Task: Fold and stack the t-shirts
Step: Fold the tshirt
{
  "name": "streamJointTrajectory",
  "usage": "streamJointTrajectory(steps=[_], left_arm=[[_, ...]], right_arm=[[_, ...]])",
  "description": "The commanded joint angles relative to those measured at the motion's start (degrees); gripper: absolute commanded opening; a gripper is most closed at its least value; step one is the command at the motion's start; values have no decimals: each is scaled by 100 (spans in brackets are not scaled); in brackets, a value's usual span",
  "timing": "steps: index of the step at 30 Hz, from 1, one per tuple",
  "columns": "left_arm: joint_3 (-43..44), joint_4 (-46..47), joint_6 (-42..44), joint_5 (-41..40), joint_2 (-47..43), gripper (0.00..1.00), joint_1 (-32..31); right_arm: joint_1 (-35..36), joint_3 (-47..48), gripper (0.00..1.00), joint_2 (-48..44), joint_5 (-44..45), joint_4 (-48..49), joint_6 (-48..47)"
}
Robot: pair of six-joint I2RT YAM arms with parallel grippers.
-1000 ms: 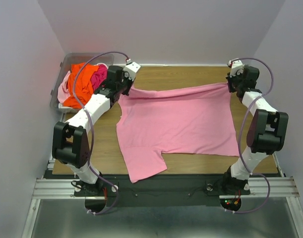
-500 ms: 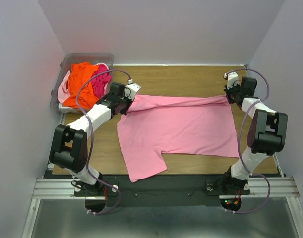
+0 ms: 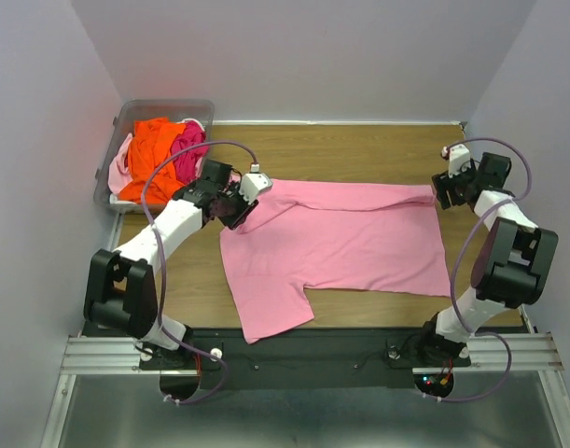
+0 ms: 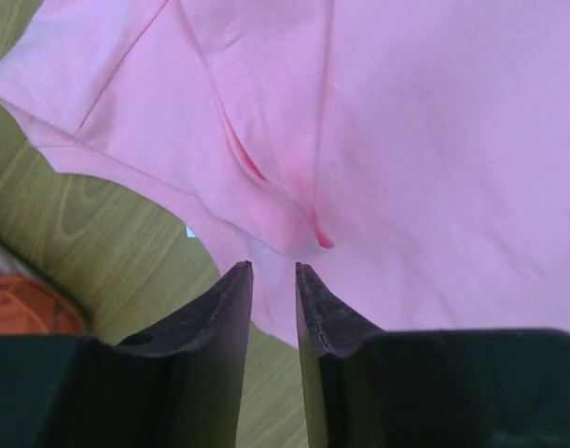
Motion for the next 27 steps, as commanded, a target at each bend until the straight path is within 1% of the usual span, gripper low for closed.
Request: streamJointTrajectory(steps=[1,2,5,6,8,9,10,13,14,19,23,27], left_arm=[[99,-604,630,572,-592,40,6],[142,-649,649,618,-636,46,6],[265,-527,535,723,-568,52,14],[309,-491,474,715,-480,53,6],[380,-394,307,636,-278,54,6],[476,-324,263,610,-85,55,6],[477,-324,262,592,4,55,6],[530,-175,210,513,285,55,6],[556,-61,140,434,451,55,6],[802,19,25,39,979,55,-3],[960,-51,-10,-41,1322,55,6],[987,-69,-54,-76,1420,56,14]], right_arm=[[-174,331,73,-593,-418,-557,-308],[-183,365,73,-646,-462,-637,-308],[-174,645,70,-498,-813,-1049,-308],[-174,751,69,-410,-927,-1373,-360],[-130,1024,65,-146,-1051,-1691,-396],[-95,1269,62,116,-982,-1971,-465],[-95,1358,62,223,-981,-2130,-562],[-25,1491,58,487,-753,-2473,-896],[45,1395,56,505,-622,-2501,-1062],[318,1271,55,646,-261,-2492,-1274],[485,1341,54,909,-15,-2483,-1415],[538,1482,54,1085,117,-2483,-1520]])
